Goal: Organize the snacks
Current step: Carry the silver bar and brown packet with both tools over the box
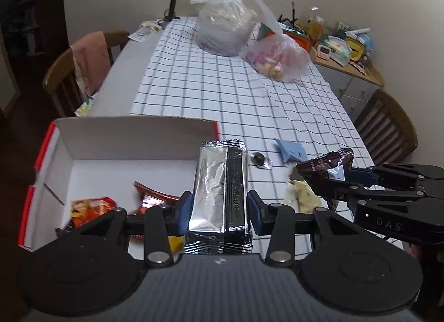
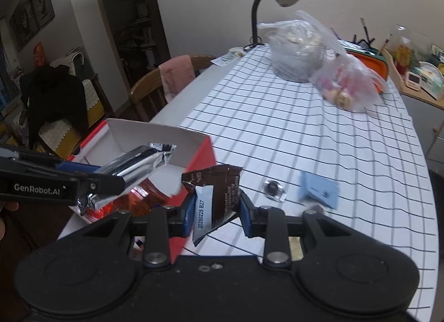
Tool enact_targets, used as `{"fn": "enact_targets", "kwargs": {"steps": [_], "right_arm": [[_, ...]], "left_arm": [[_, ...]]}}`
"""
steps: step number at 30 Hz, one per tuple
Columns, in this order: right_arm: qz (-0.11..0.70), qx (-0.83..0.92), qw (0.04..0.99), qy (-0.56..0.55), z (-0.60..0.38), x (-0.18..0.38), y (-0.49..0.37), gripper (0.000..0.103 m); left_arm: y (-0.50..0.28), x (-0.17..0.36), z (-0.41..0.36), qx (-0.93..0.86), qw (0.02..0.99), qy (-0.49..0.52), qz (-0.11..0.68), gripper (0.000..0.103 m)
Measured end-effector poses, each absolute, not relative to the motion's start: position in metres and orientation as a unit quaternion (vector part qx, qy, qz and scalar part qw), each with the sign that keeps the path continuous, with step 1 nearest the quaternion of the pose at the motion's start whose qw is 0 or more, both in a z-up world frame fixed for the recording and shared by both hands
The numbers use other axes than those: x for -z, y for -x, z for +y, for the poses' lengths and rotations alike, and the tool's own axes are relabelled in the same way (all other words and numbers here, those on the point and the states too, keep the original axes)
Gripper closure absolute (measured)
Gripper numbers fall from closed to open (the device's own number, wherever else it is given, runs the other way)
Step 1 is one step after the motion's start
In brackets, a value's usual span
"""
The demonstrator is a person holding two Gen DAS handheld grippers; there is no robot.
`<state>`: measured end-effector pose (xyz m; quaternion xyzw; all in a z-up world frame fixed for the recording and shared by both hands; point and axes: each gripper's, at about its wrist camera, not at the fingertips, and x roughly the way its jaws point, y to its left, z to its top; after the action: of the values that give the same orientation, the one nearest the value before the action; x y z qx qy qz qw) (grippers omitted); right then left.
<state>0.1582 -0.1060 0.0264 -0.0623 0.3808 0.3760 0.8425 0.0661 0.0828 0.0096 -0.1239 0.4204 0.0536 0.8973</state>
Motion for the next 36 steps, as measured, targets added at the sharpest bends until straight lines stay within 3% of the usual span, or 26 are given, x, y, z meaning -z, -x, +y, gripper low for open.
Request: {"fn": "enact_targets", "kwargs": {"steps": [17,36], "right_arm": [[0.406,-0.372,0.828,0.104,0.014,0.004,-0.167,0.072],[0.452,-0.365,0.795,0.173,0.084,0.057,-0.170,0.072]], "left_arm": [[-0.073,0.021,0.199,-0.109,0.884,0.118,0.438,0.062],[-0.100,0.085,0.239,-0.124,0.838,0.095,0.523,0.062]]}}
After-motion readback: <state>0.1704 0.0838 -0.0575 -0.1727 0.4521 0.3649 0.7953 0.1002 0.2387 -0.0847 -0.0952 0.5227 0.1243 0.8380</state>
